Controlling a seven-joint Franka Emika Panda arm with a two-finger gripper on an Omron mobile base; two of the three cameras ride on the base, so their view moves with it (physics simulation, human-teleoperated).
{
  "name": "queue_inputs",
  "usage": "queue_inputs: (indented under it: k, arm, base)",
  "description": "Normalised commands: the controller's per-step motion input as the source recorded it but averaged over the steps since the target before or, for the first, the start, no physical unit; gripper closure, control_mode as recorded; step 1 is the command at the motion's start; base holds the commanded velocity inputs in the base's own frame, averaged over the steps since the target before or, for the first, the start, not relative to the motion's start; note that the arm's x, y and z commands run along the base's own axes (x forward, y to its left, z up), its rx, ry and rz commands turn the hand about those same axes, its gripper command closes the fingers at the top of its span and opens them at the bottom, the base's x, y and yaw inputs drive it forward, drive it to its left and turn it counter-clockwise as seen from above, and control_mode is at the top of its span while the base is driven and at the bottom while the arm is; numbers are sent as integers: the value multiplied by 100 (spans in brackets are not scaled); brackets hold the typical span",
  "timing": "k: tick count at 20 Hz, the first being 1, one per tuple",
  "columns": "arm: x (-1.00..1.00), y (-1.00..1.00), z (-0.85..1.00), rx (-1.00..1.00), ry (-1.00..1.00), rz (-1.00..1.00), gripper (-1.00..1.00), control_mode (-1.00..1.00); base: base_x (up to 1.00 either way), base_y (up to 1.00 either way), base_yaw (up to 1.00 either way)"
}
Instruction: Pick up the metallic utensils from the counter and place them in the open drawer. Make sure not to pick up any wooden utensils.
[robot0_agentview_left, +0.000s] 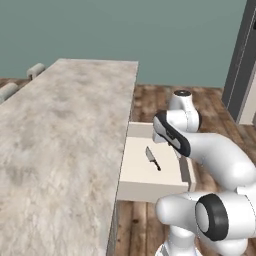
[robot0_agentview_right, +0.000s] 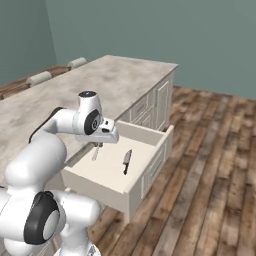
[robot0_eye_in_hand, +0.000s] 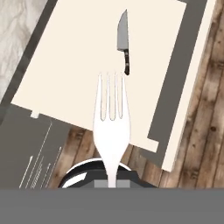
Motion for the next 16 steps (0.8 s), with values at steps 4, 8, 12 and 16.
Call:
queue_inputs:
  k: [4,8,12,16]
  arm:
    - [0,0,0,0,0,0,100,100]
    - [0,0,0,0,0,0,100,100]
    - [0,-8,-8,0,0,1,100,-100]
    - [32,-7,-23,0,0,0,100,-100]
  base:
    - [17,-48,22]
    - [1,-55,14]
    - [0,-33,7]
    - [0,0,0]
